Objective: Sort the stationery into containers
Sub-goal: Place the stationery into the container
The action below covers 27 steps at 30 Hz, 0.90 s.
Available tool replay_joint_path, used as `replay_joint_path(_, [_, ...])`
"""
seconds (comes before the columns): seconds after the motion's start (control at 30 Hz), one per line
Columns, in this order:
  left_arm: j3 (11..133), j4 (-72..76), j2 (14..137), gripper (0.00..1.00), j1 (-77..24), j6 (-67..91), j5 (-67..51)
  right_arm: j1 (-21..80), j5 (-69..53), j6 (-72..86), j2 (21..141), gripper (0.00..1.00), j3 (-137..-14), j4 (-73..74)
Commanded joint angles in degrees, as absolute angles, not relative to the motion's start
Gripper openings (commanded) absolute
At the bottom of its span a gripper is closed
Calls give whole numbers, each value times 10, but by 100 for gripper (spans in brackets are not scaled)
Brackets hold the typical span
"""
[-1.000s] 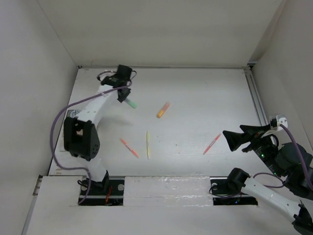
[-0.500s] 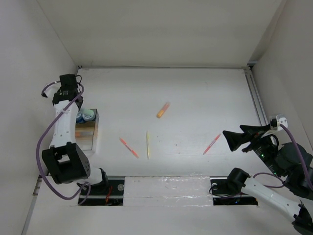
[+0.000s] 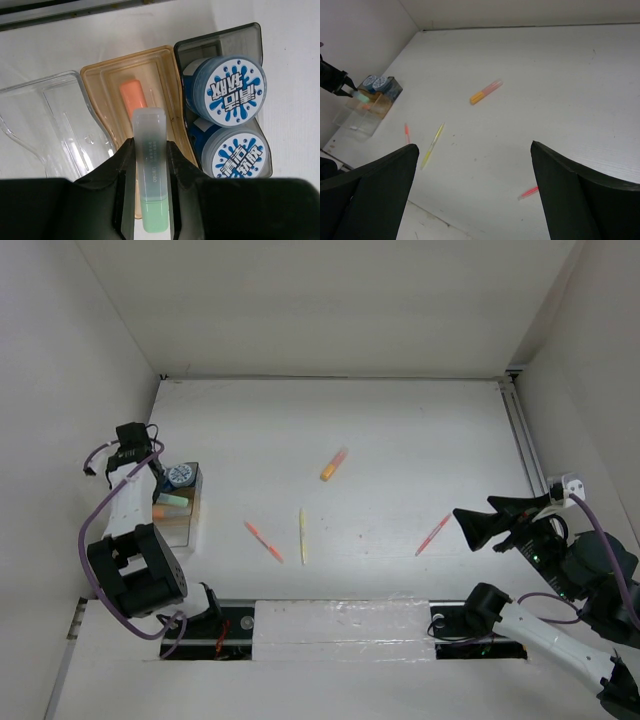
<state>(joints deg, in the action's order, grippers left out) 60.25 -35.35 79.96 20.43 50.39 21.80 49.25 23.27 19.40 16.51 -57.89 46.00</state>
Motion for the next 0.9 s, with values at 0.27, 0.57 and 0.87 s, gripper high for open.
replay_joint_path(0.27, [573, -311, 792, 0, 273, 493, 165, 498, 222, 188, 171, 100, -577, 440])
replay_joint_path(0.57, [568, -294, 797, 6, 273, 488, 142, 498, 222, 188, 177, 100, -577, 440])
replay_joint_path(0.87, [563, -289, 784, 41, 273, 483, 142, 498, 222, 188, 177, 100, -577, 440])
